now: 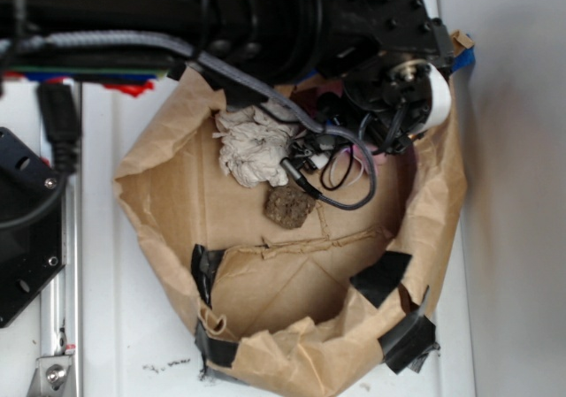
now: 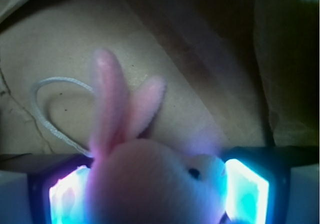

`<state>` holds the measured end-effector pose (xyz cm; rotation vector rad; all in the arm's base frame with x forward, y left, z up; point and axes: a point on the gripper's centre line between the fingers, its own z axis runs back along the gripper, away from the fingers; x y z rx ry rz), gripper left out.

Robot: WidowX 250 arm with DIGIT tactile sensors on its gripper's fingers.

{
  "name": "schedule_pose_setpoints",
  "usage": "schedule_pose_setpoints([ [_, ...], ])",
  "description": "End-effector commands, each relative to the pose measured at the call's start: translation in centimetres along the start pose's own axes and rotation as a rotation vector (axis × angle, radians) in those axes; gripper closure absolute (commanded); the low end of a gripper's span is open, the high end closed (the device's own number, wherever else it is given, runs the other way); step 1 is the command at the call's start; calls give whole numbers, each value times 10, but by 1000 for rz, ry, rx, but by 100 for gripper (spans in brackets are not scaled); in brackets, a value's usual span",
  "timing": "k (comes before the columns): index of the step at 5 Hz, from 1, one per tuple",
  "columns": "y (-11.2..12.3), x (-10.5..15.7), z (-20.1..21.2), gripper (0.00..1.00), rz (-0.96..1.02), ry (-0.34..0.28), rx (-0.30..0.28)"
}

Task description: Grab the pink bunny.

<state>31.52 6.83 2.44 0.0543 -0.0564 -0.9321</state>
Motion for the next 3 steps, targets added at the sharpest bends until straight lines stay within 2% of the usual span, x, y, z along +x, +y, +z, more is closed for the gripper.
schedule_pose_setpoints([
  [1,0,0,6,100,7,-6,55],
  [2,-3,0,12,100,6,-6,61],
  [3,-12,6,37,100,-12,-32,72],
])
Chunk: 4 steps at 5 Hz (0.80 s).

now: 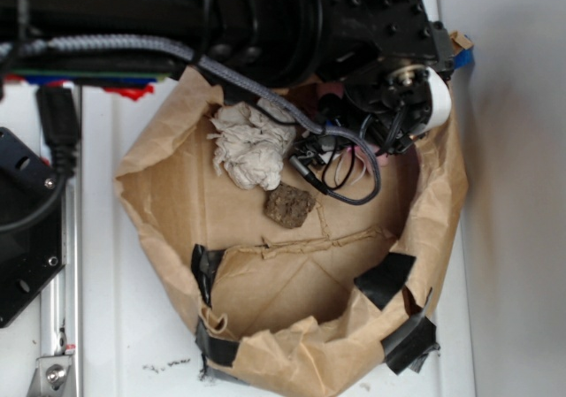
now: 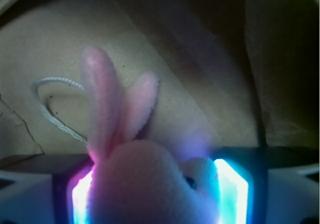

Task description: Grab the pink bunny.

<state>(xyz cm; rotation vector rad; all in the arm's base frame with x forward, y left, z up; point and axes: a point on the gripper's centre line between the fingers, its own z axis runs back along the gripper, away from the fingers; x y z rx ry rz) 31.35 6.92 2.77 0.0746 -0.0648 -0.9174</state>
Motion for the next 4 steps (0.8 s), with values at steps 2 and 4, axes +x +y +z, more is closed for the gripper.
schedule_pose_setpoints([
  [2,-38,44,117,100,35,-177,141],
  [4,-36,61,163,100,395,-241,90],
])
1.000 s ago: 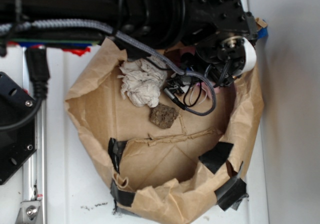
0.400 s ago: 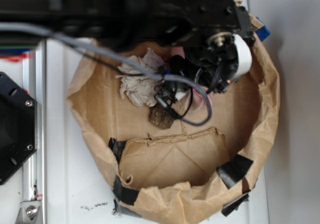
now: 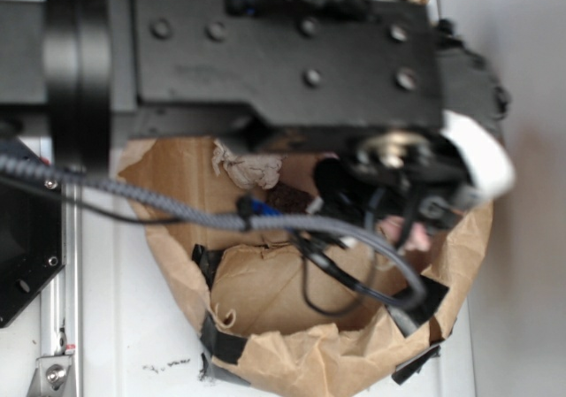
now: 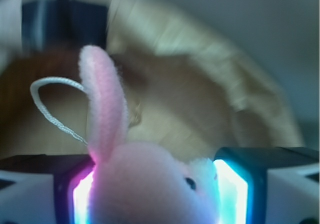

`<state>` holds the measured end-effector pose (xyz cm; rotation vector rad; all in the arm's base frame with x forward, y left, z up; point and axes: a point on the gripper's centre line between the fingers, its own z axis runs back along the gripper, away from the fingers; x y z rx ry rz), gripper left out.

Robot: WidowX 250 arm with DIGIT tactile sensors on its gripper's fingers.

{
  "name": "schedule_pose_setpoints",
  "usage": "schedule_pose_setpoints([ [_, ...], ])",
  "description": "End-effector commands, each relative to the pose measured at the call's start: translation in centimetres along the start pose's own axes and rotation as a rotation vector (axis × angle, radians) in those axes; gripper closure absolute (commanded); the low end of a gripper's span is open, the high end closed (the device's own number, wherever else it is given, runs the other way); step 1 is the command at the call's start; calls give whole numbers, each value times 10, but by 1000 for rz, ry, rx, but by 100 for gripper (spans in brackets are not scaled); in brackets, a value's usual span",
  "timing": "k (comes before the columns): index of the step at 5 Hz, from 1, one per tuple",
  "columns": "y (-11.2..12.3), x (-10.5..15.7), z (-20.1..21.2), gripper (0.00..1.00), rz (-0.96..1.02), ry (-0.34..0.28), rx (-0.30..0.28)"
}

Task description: Grab the pink bunny.

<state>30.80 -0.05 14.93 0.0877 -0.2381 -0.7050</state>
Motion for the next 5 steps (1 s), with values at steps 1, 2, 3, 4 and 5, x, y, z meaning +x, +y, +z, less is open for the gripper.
schedule_pose_setpoints([
  [1,3,-4,49,100,467,-101,-64],
  [2,-15,-14,56,100,636,-113,2],
  [3,-20,-22,55,100,761,-14,0],
  [4,-27,-23,54,100,764,5,-31],
  [5,-26,-21,51,100,753,11,-52],
])
